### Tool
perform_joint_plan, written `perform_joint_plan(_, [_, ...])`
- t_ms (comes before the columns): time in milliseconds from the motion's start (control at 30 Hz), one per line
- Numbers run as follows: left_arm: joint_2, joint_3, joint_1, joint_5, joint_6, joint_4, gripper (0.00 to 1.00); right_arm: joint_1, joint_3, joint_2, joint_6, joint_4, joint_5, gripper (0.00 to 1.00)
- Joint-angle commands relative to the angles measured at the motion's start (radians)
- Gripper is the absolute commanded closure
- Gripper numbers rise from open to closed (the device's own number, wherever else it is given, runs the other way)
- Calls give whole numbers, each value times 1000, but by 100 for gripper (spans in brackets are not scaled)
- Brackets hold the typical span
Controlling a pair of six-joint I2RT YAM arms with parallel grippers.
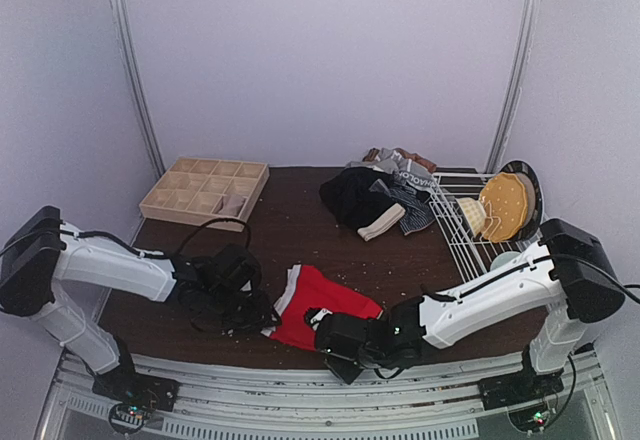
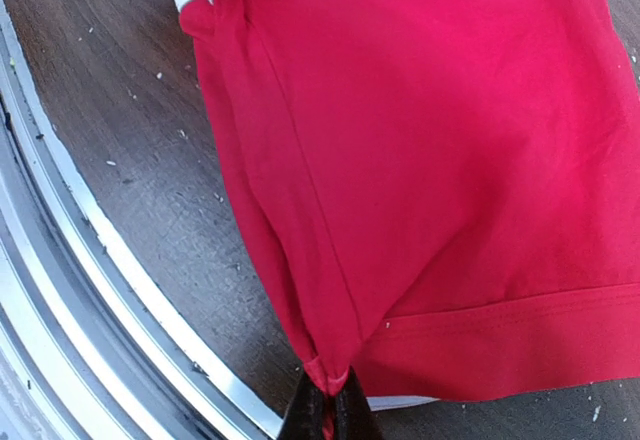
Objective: Roll the underwear
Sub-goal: Pick up the underwear from the center of the board.
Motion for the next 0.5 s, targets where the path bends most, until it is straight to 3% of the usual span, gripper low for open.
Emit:
perform_joint_plan(0, [24,-28,6,16,-1,30,62,6,22,4,6,-19,4,100])
perform_joint_plan(200, [13,-22,14,18,19,30,100,6,34,11,13,-3,-8,100])
perform_joint_plan(467, [-98,42,66,-21,101,-117,100,5,81,1,6,23,-84,100])
